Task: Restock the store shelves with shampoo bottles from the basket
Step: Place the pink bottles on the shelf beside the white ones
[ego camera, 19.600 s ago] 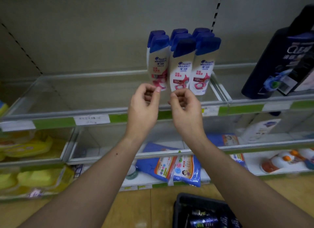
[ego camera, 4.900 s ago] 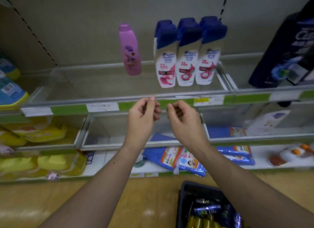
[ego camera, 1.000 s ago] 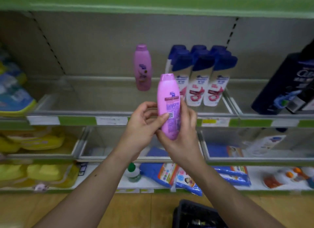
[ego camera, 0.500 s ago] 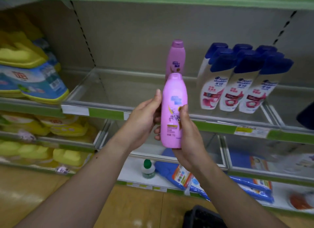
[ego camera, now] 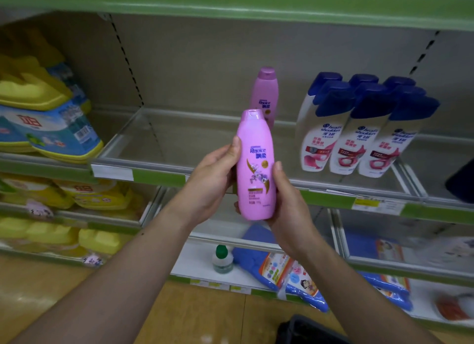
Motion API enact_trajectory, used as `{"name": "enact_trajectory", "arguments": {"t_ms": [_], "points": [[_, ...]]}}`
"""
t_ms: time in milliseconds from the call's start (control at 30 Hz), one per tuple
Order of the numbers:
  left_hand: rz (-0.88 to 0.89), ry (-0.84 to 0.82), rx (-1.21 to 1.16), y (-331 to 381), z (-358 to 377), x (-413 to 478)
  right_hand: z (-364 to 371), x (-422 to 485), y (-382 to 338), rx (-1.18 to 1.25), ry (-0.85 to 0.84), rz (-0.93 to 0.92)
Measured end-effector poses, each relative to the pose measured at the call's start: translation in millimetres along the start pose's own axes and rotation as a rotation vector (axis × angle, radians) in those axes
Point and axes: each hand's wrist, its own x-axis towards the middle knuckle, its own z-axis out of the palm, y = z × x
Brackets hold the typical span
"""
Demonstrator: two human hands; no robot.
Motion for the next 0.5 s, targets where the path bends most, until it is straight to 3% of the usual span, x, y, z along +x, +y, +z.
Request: {"name": "enact_trajectory", "arguments": {"t_ms": [100,300,433,500], "points": [[-0.082,0.108,-0.019,6,0,9,-4,-1,-5,0.048,0.006,-0.023],[-0.251,0.102,-0.088,6,-2,16,0,0,-13,0.035,-0.022,-0.124],[-0.214,0.070,-0.080,9,-3,15,-1,1,-12,0.015,-0.049,-0.112],[-0.085,0.022,-0.062,11,-5,15,-2,2,-8,-0.064,-0.044,-0.099]]}}
